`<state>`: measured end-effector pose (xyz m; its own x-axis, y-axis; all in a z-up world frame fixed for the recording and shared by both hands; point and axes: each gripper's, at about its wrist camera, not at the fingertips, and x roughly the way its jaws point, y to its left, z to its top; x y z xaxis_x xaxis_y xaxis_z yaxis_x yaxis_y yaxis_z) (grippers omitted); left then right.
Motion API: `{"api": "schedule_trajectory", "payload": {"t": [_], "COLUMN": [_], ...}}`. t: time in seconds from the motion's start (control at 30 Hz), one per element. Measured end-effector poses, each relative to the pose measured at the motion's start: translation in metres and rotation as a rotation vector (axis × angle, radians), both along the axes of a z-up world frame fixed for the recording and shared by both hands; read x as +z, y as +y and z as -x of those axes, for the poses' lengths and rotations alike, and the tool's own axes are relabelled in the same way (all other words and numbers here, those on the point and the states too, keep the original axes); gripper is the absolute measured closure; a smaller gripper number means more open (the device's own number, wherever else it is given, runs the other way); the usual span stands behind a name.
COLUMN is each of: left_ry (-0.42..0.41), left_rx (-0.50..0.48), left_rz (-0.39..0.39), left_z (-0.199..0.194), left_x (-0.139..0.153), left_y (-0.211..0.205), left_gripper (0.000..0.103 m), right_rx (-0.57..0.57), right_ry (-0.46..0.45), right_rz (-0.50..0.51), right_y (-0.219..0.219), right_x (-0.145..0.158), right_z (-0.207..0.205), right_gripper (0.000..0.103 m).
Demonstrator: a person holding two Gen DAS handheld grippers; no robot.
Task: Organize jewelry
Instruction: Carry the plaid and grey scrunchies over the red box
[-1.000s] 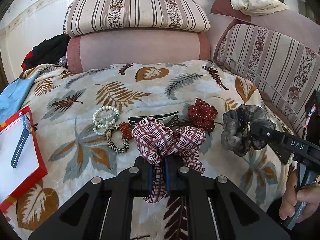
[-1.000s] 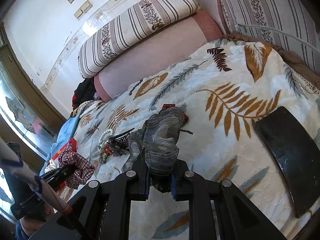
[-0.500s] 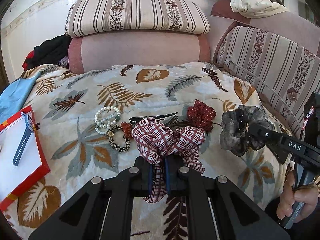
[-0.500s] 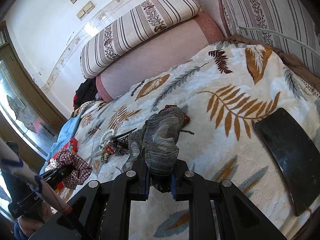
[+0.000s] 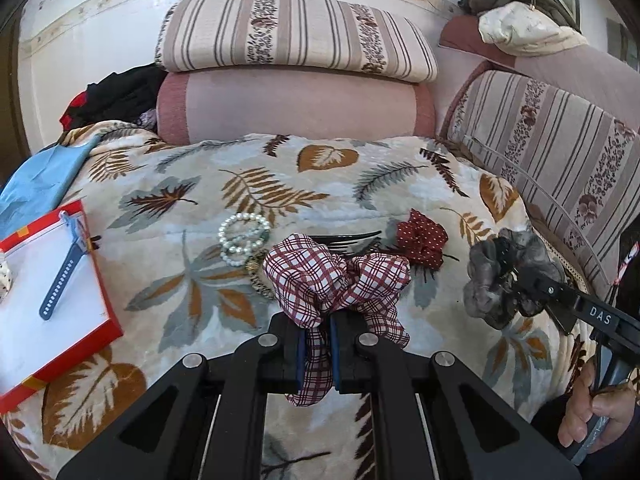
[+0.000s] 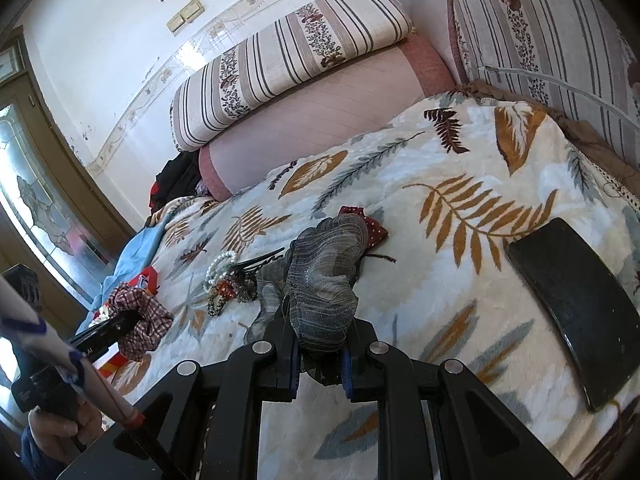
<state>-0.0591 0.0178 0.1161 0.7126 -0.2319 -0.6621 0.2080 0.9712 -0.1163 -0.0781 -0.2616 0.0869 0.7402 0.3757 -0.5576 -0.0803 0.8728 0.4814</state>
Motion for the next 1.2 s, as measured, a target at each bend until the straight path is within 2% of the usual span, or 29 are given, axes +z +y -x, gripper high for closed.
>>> {"api": "schedule_trajectory", "payload": {"t": [0.23,0.4,0.5,0.77,1.2], "left_ry": [-0.017,-0.025,-0.034,-0.052,-0.082], "left_rx": [0.035,0.059,0.074,0.108,0.185], "left_rz": [0.024,0.04,0.053,0.082,0.109], "left_z": [0.016,0.024,0.028,0.039,0.049], "left_x": [0.004,0.007,0.009,0.013,0.02], "left_y": [0.028,0.046,0.056,0.081,0.124], "left_gripper": [0.094,0.094,0.094,0.094,0.094], "right_rx": [0.046,0.08,0.101,0.169,0.221], "right_ry": [0.01,0.027,0.018,-0.035,-0.043], "right_rz": [0.031,-0.009,-0.02,0.023,0.049], "right_y": [0.025,0.04,0.049,0.084,0.113], "right_x": [0.002,0.004,0.014,0.044,0.058], "right_z": [0.02,0.031,0.035,0.045,0.049], "right_gripper": [0.086,0.086,0.086,0.086,0.086]}}
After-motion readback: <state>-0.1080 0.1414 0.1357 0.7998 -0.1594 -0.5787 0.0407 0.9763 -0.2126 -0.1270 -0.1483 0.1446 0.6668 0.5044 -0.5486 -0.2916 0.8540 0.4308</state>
